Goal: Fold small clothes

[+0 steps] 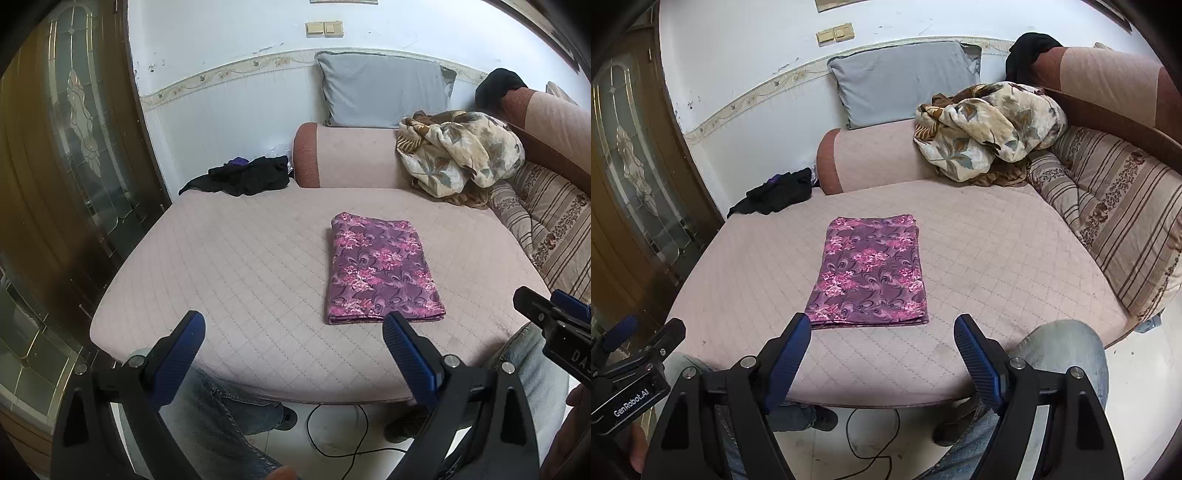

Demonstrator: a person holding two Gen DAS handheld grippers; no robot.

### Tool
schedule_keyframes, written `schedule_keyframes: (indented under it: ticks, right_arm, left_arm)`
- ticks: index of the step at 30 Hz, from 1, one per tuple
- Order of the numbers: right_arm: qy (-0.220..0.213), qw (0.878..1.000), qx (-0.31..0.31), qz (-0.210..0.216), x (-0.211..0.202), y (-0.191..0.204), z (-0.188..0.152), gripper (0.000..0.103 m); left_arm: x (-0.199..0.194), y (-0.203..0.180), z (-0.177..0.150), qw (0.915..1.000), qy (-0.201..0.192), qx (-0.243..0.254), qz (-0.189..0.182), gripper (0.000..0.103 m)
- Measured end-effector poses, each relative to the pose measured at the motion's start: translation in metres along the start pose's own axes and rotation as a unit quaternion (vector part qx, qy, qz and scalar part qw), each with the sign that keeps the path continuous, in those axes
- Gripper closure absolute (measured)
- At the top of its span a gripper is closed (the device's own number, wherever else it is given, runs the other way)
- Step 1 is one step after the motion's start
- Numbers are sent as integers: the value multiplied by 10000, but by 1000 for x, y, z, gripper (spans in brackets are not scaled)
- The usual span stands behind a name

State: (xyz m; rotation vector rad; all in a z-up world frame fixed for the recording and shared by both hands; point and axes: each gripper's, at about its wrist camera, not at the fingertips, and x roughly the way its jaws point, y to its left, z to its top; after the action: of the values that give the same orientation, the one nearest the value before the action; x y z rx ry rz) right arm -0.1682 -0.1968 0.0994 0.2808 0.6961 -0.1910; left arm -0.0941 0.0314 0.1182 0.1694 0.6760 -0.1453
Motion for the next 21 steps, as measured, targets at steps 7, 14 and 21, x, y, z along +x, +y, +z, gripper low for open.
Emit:
schedule_keyframes:
  ticks: [7, 14, 21]
  right_arm:
    - [8, 9999, -109, 30, 4, 5, 2, 19]
    - [21, 9999, -130, 23, 9, 4, 5, 18]
    - [51, 10000, -56, -24, 17, -5, 8, 18]
  left_arm:
    - [6, -1, 1, 9999, 105, 45, -38, 7]
    - [16, -7, 2, 9997, 200, 91, -119, 7]
    - [25, -13, 4, 9994, 247, 137, -199, 7]
